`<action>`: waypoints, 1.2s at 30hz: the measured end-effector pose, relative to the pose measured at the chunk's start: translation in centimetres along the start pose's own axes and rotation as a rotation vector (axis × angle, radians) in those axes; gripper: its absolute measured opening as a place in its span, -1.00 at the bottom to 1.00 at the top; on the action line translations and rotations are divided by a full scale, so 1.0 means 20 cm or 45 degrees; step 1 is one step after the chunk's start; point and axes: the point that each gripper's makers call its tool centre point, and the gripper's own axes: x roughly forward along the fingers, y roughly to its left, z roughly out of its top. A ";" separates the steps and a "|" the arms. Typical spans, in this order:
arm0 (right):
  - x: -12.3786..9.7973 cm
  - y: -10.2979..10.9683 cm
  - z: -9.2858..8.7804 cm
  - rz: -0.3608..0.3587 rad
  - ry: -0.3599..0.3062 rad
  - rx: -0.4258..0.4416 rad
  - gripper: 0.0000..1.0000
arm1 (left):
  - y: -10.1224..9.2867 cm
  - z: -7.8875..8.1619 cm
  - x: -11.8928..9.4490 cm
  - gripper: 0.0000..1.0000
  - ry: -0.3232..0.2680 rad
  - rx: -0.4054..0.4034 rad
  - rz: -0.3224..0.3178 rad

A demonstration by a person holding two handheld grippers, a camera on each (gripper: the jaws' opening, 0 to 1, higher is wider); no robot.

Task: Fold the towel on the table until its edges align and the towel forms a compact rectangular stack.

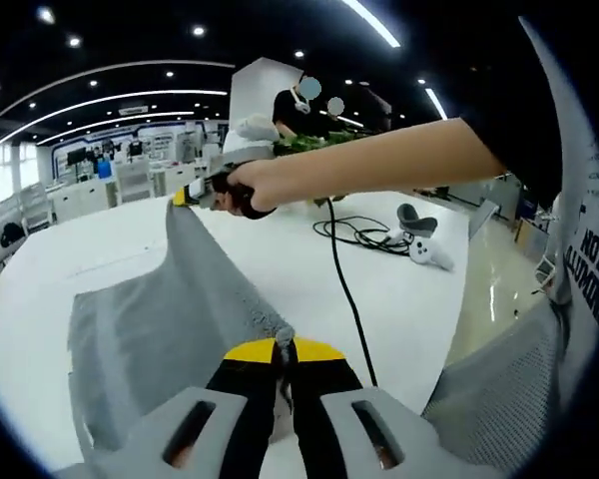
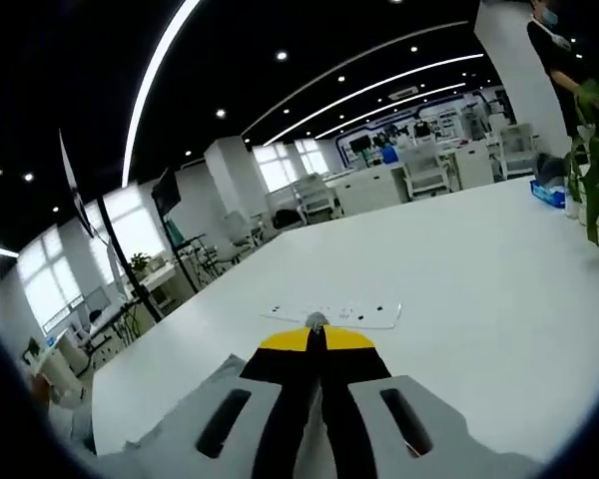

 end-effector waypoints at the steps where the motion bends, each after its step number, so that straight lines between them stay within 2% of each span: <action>1: 0.01 0.02 0.00 0.005 -0.001 -0.002 -1.00 | 0.01 0.00 -0.02 -0.92 -0.003 -0.006 0.011; 4: 0.03 0.07 0.02 0.019 -0.006 -0.007 -1.00 | 0.10 0.01 -0.09 -0.92 -0.058 -0.058 0.083; 10: 0.09 0.20 0.03 0.065 -0.011 -0.016 -1.00 | 0.25 -0.02 -0.22 -0.92 -0.059 -0.124 0.183; 14: 0.15 0.28 0.02 0.091 -0.003 -0.016 -1.00 | 0.32 -0.06 -0.26 -0.92 -0.046 -0.135 0.216; 16: 0.16 0.35 0.02 0.114 0.003 -0.064 -1.00 | 0.34 -0.07 -0.27 -0.92 -0.040 -0.138 0.231; 18: 0.19 0.41 0.03 0.139 0.001 -0.184 -1.00 | 0.36 -0.09 -0.29 -0.92 -0.032 -0.149 0.246; 21: 0.22 0.48 0.03 0.151 -0.007 -0.184 -1.00 | 0.39 -0.11 -0.32 -0.92 -0.022 -0.171 0.267; 27: 0.35 0.54 0.01 0.175 -0.011 -0.203 -1.00 | 0.47 -0.17 -0.39 -0.91 0.003 -0.205 0.307; 32: 0.41 0.55 -0.05 0.174 -0.001 -0.174 -1.00 | 0.52 -0.21 -0.42 -0.91 0.025 -0.215 0.278; 36: 0.46 0.55 -0.12 0.161 0.019 -0.154 -1.00 | 0.60 -0.27 -0.44 -0.91 0.011 -0.338 0.268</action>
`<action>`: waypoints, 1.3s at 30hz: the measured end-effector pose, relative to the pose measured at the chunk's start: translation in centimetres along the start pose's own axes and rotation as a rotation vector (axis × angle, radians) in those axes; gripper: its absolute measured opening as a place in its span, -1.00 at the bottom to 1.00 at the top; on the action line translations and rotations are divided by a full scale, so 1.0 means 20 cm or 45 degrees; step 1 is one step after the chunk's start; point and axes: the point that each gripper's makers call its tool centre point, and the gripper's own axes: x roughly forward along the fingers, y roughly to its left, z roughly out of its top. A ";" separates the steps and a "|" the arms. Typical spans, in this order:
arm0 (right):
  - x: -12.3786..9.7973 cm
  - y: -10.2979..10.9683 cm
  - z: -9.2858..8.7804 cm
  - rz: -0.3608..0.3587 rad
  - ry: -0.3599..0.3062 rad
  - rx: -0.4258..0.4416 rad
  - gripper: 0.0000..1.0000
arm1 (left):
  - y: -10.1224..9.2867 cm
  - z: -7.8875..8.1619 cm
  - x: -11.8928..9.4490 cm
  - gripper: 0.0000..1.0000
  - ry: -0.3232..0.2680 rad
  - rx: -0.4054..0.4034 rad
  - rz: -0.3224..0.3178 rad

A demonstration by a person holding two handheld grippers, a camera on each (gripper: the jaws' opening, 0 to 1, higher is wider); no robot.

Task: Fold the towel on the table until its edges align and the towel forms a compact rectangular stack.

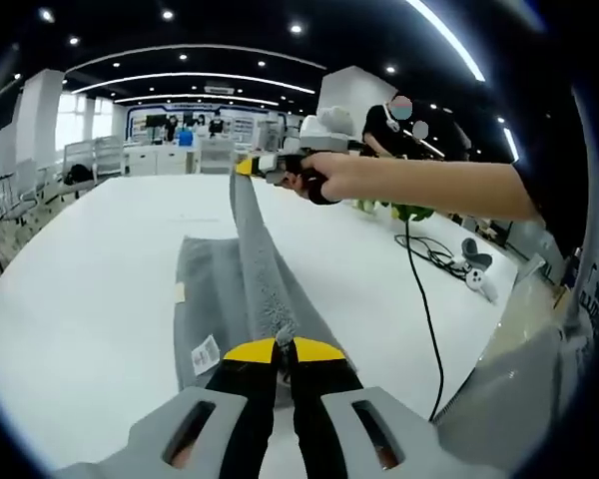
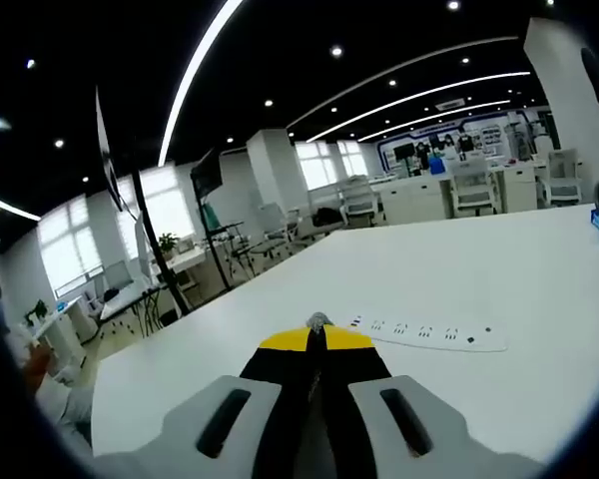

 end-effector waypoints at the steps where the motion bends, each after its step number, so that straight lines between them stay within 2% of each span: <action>1: 0.02 -0.01 -0.02 -0.010 0.010 0.006 -1.00 | 0.01 -0.01 0.00 -0.91 0.002 -0.002 -0.006; 4: 0.06 0.00 -0.05 -0.012 0.027 0.016 -1.00 | 0.06 -0.03 0.02 -0.91 0.012 -0.038 -0.069; 7: 0.12 0.00 -0.10 -0.022 0.049 0.011 -1.00 | 0.13 -0.06 0.04 -0.91 0.016 -0.089 -0.064; 16: 0.23 0.08 -0.32 -0.033 0.147 0.013 -1.00 | 0.27 -0.25 0.06 -0.91 0.111 -0.219 0.042; 19: 0.26 0.10 -0.36 -0.032 0.162 0.008 -1.00 | 0.31 -0.26 0.05 -0.92 0.121 -0.268 0.074; 22: 0.29 0.11 -0.39 -0.038 0.177 0.001 -0.99 | 0.37 -0.32 0.05 -0.93 0.172 -0.330 0.148; 25: 0.31 0.13 -0.43 -0.016 0.204 -0.074 -0.99 | 0.39 -0.34 0.05 -0.93 0.176 -0.359 0.155; 27: 0.33 0.14 -0.44 0.010 0.209 -0.103 -0.98 | 0.40 -0.36 0.05 -0.93 0.200 -0.352 0.166; 31: 0.34 0.15 -0.45 0.050 0.231 -0.079 -0.93 | 0.39 -0.43 0.06 -0.92 0.285 -0.345 0.199; 34: 0.35 0.17 -0.42 0.099 0.198 -0.157 -0.88 | 0.39 -0.43 0.05 -0.92 0.289 -0.336 0.206; 36: 0.34 0.18 -0.40 0.111 0.187 -0.159 -0.77 | 0.39 -0.43 0.05 -0.90 0.284 -0.345 0.213; 39: 0.31 0.16 -0.37 0.120 0.186 -0.193 -0.66 | 0.41 -0.42 0.04 -0.76 0.261 -0.347 0.227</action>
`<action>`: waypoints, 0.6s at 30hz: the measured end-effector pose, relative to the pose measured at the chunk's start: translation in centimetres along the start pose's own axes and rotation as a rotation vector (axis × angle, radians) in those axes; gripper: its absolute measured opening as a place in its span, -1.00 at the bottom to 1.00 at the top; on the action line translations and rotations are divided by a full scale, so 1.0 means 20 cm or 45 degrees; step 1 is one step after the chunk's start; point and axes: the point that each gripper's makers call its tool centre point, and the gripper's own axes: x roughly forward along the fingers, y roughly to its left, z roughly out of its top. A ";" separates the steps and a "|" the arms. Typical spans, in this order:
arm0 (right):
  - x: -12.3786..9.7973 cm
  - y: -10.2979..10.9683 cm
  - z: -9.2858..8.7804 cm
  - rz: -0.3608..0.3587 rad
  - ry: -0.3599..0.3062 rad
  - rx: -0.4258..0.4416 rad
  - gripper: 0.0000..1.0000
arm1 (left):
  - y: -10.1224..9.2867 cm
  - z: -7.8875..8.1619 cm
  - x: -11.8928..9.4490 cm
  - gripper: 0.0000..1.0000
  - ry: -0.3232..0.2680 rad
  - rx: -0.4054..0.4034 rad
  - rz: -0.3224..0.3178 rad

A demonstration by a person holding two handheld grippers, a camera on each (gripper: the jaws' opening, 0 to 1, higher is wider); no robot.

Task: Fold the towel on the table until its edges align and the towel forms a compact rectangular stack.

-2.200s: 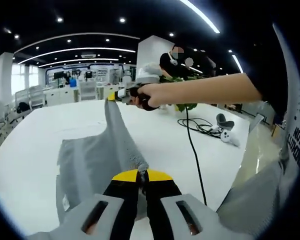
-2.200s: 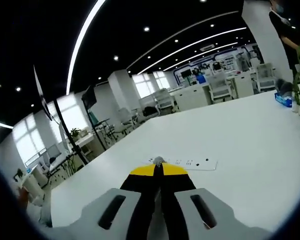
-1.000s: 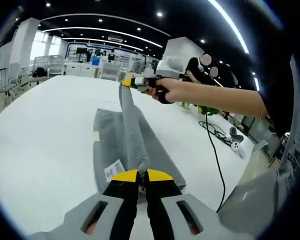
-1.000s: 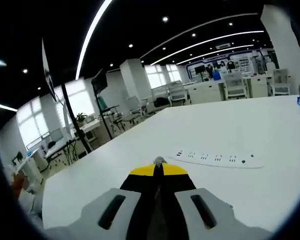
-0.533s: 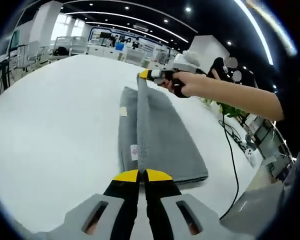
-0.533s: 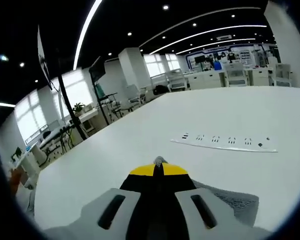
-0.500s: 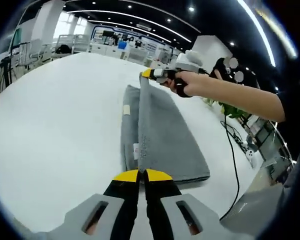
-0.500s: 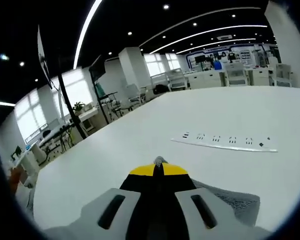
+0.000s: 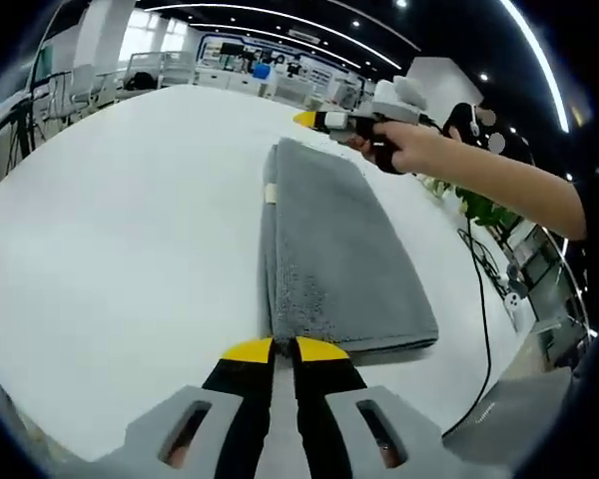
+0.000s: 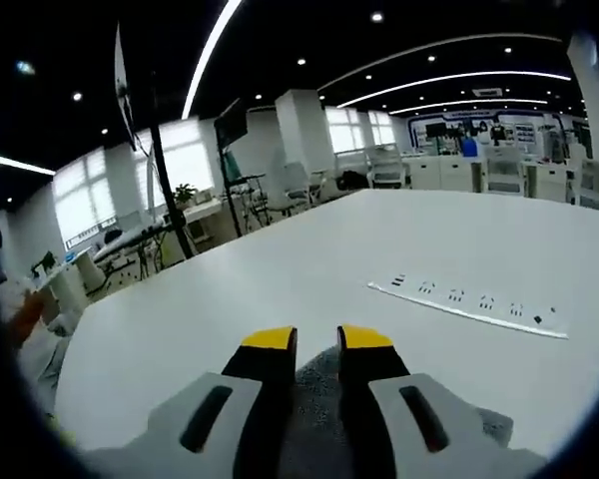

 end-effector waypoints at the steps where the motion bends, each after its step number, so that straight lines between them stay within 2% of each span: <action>1: -0.02 0.00 0.01 -0.001 0.002 -0.005 -0.66 | 0.01 0.01 0.00 -0.68 -0.014 -0.003 0.006; 3: -0.06 -0.06 0.00 -0.025 0.003 -0.009 -0.64 | 0.01 0.04 -0.01 -0.54 -0.058 -0.019 0.003; 7: -0.15 -0.19 -0.06 -0.099 0.026 0.039 -0.61 | 0.01 0.06 -0.02 -0.50 -0.082 -0.024 0.015; 11: -0.25 -0.29 -0.10 -0.147 0.045 0.065 -0.60 | 0.03 0.04 -0.02 -0.51 -0.063 -0.025 0.043; 12: -0.30 -0.34 -0.13 -0.177 0.056 0.075 -0.60 | 0.03 0.04 -0.03 -0.51 -0.060 -0.027 0.046; 18: -0.44 -0.46 -0.22 -0.261 0.090 0.116 -0.60 | 0.04 0.02 -0.01 -0.54 -0.028 -0.037 0.050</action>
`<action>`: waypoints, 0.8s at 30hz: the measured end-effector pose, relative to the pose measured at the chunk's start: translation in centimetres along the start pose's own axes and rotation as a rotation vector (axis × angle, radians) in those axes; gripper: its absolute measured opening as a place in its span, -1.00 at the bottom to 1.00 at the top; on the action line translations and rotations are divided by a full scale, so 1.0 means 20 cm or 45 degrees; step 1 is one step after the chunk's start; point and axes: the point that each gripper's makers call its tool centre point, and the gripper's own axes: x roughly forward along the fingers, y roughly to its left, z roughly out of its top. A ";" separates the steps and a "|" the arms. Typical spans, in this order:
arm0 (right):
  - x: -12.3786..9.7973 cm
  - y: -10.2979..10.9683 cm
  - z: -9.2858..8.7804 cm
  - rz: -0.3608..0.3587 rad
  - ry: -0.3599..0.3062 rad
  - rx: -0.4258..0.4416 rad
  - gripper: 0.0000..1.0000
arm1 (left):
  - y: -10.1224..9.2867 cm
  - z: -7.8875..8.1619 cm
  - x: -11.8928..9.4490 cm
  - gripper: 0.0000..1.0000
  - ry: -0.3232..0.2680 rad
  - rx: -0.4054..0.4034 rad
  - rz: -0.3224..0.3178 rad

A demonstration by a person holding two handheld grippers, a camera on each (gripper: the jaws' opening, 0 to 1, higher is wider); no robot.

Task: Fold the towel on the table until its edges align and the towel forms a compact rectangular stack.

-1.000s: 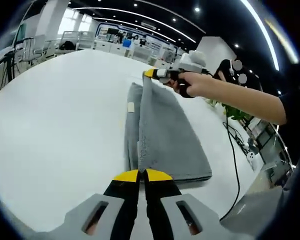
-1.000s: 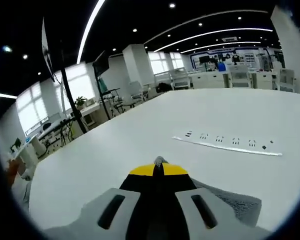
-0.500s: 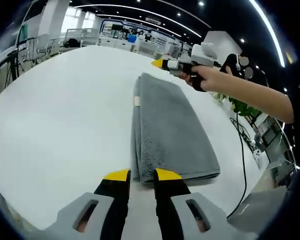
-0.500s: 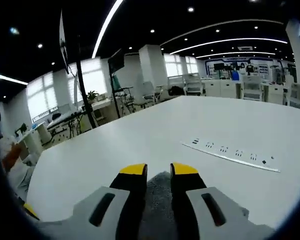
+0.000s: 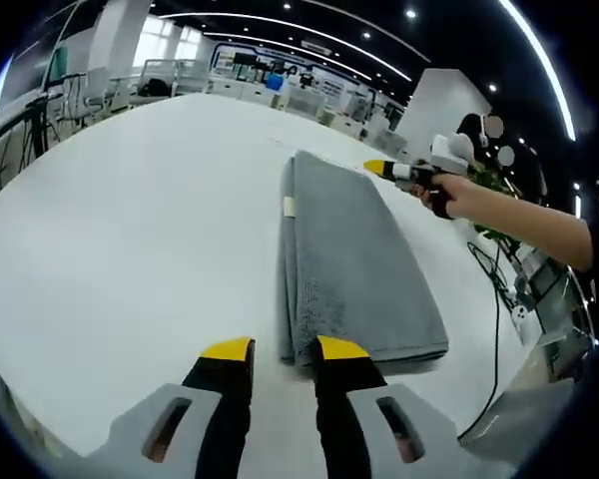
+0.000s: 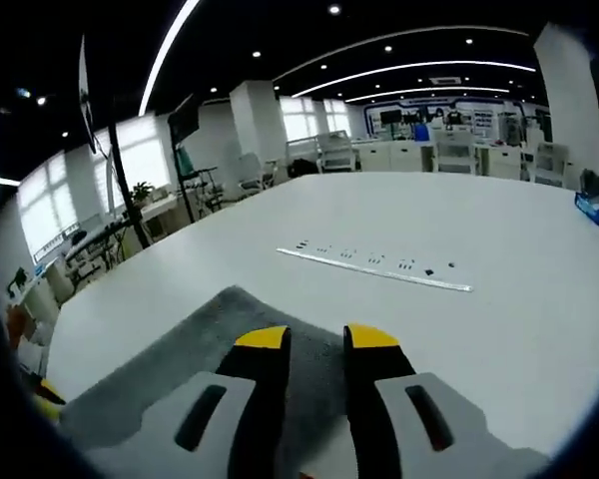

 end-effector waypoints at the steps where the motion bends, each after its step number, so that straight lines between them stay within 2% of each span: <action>1: -0.01 -0.02 -0.02 -0.010 0.010 0.004 -0.60 | 0.00 -0.01 0.00 -0.54 0.010 -0.001 0.000; 3: -0.01 -0.06 -0.06 -0.026 0.028 0.025 -0.60 | 0.01 -0.01 0.01 -0.56 0.013 0.001 0.001; 8: -0.02 -0.05 -0.13 -0.053 0.063 0.057 -0.62 | 0.01 -0.03 0.03 -0.58 0.036 0.059 0.001; 12: 0.00 -0.02 -0.19 -0.032 0.100 0.073 -0.73 | 0.00 -0.03 0.03 -0.62 0.039 0.058 -0.008; 15: 0.00 -0.02 -0.19 -0.035 0.100 0.089 -0.78 | 0.00 -0.03 0.03 -0.62 0.042 0.081 -0.007; 17: 0.00 -0.01 -0.19 -0.022 0.108 0.054 -0.87 | -0.03 -0.03 0.04 -0.72 0.046 0.129 -0.024; 18: 0.00 0.00 -0.19 -0.014 0.111 0.002 -0.89 | -0.05 -0.03 0.05 -0.77 0.047 0.145 -0.041; 19: -0.01 -0.01 -0.19 -0.015 0.118 -0.026 -0.90 | -0.02 -0.03 0.05 -0.77 0.047 0.213 0.014; 20: -0.01 -0.01 -0.19 -0.010 0.121 -0.031 -0.91 | -0.03 -0.03 0.06 -0.77 0.057 0.256 0.020; 22: -0.01 -0.02 -0.19 -0.008 0.124 -0.019 -0.92 | -0.08 -0.04 0.06 -0.78 0.054 0.233 0.030; 24: -0.03 -0.04 -0.19 -0.013 0.130 -0.037 -0.92 | -0.08 -0.04 0.05 -0.78 0.056 0.213 0.016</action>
